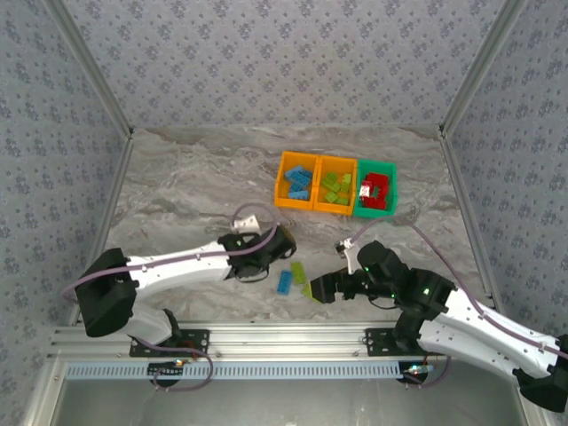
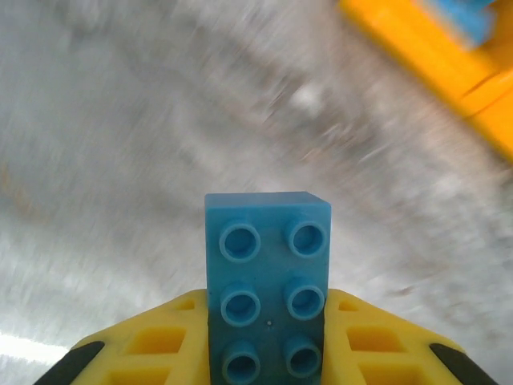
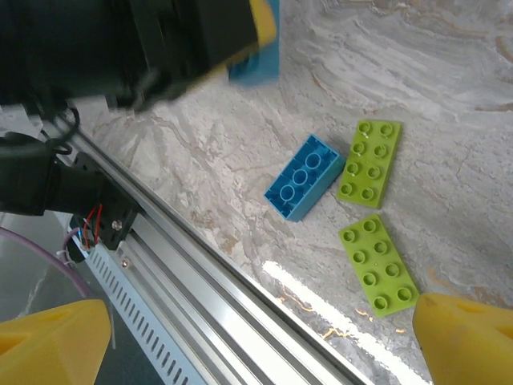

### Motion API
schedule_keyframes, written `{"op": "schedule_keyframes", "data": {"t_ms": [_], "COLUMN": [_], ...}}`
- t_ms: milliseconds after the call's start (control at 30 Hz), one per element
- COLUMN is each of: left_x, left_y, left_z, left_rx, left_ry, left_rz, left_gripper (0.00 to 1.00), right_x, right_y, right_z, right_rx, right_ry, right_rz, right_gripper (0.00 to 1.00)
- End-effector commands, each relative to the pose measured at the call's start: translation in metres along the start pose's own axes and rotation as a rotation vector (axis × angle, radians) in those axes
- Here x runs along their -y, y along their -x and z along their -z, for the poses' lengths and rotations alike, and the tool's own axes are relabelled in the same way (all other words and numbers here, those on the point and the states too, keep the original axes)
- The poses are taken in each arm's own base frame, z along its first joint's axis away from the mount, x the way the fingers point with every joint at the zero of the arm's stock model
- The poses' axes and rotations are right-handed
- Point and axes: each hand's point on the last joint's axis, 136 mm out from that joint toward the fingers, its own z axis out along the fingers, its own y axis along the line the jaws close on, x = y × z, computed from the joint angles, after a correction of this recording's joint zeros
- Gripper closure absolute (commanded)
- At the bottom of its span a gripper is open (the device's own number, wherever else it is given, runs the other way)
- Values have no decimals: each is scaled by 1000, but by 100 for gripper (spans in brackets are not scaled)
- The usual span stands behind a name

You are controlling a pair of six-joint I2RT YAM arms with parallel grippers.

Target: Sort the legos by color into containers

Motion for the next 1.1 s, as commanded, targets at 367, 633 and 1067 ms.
{"op": "schedule_keyframes", "data": {"t_ms": [367,633,1067], "left_x": [118,127,142], "left_y": [133,140,133], "left_z": [-89,-136,-67], "left_rx": [218,231,263], "left_ry": [64,276,191], "left_rz": [-276,-510,-577], "left_gripper": [71,64,50], "right_x": [7,13,9], "right_y": [10,5,10], "right_z": [7,7,9], "right_rx": [57,56,72], "right_ry": [-42,-48,-30], "right_rz": [-25,-35,-36], "right_gripper": [0,0,0]}}
